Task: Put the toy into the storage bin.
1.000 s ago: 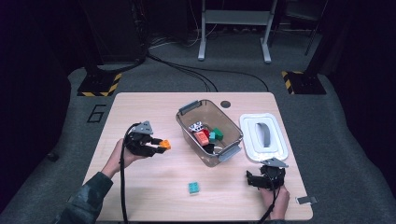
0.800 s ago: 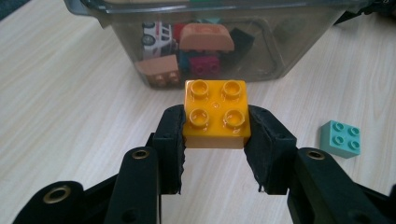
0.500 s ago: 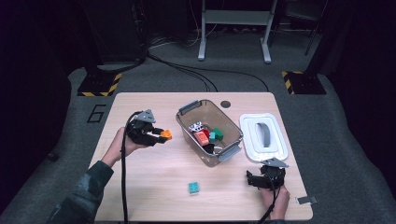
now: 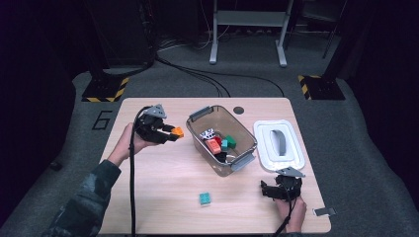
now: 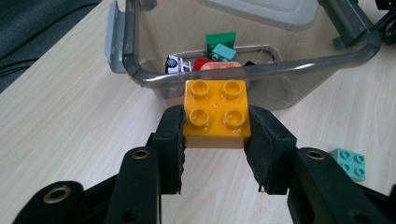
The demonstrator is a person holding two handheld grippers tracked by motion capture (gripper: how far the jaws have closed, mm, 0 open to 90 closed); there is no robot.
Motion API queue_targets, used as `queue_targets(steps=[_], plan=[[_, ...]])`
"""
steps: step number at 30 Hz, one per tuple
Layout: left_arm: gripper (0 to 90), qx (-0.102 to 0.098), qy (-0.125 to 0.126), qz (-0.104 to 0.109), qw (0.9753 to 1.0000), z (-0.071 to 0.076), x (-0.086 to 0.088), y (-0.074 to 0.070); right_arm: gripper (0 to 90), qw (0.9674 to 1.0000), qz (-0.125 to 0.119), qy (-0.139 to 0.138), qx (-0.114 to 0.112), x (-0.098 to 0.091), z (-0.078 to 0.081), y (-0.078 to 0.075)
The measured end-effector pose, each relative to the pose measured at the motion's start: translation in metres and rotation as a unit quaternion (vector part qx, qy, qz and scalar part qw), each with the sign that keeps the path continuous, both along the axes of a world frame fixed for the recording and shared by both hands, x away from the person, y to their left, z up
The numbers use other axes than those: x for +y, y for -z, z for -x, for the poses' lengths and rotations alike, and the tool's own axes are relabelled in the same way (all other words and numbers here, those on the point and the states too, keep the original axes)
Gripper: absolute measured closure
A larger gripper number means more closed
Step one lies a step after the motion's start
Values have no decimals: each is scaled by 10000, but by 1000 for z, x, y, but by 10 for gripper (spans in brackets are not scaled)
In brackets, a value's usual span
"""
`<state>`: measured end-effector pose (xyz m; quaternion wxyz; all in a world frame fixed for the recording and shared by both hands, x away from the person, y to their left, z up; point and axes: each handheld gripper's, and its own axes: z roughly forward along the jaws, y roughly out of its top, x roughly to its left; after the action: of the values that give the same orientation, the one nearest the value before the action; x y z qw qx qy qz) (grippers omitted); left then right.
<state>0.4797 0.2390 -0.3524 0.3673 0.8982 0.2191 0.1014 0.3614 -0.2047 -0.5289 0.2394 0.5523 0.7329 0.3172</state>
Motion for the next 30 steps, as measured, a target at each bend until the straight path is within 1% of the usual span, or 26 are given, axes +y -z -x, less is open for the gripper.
queue_targets(steps=[1, 4, 5, 7, 8, 9, 11, 13, 14, 15, 17, 18, 19, 22, 23, 28, 29, 30], plan=[[591, -11, 32, -50, 10000, -1, -1, -3, 53, 10000, -1, 0, -1, 0, 0, 0], [591, -24, 35, -86, 10000, -4, -6, -10, 52, 10000, 8, -2, -2, 0, 0, 0], [591, -68, 46, -136, 9999, -6, -7, -12, 52, 10000, 7, -1, -1, 0, 0, 0], [590, -76, 78, -225, 9997, -9, -10, -16, 52, 10000, 6, 0, -2, 0, 0, 0], [591, -63, 50, -224, 9997, -10, -11, -17, 52, 10000, 6, 0, 1, 0, 0, 0], [590, -80, 68, -269, 9996, -11, -13, -19, 52, 10000, 7, -2, -1, 0, 0, 0], [590, -25, 97, -339, 9994, -14, -17, -22, 52, 10000, 3, 0, 1, 0, 0, 0], [590, -39, 88, -379, 9992, -17, -19, -24, 51, 10000, 5, 0, 1, 0, 0, 0], [591, -10, 83, -376, 9993, -18, -21, -25, 52, 10000, 4, -1, 1, 0, 0, 0], [590, -14, 83, -423, 9991, -19, -23, -26, 52, 10000, 4, -2, 0, 0, 0, 0], [590, 42, 128, -515, 9986, -23, -27, -27, 52, 10000, 4, -2, 1, 0, 0, 0], [591, 10, 115, -577, 9983, -25, -29, -27, 51, 10000, 3, 0, 3, 0, 0, 0], [590, 59, 121, -595, 9981, -26, -31, -28, 51, 10000, 3, -2, 1, 0, 0, 0], [591, 79, 118, -702, 9974, -32, -36, -29, 52, 10000, 4, -1, 1, 0, 0, 0], [590, 132, 137, -741, 9971, -34, -39, -29, 51, 10000, 3, 0, 1, 0, 0, 0], [590, 188, 149, -932, 9954, -42, -51, -26, 52, 10000, 1, -7, 0, 0, 0, 0], [590, 242, 171, -942, 9951, -43, -53, -26, 52, 10000, 6, -4, 0, 0, 0, 0], [590, 255, 181, -972, 9948, -45, -55, -26, 52, 10000, 5, -11, -4, 0, 0, 0]])
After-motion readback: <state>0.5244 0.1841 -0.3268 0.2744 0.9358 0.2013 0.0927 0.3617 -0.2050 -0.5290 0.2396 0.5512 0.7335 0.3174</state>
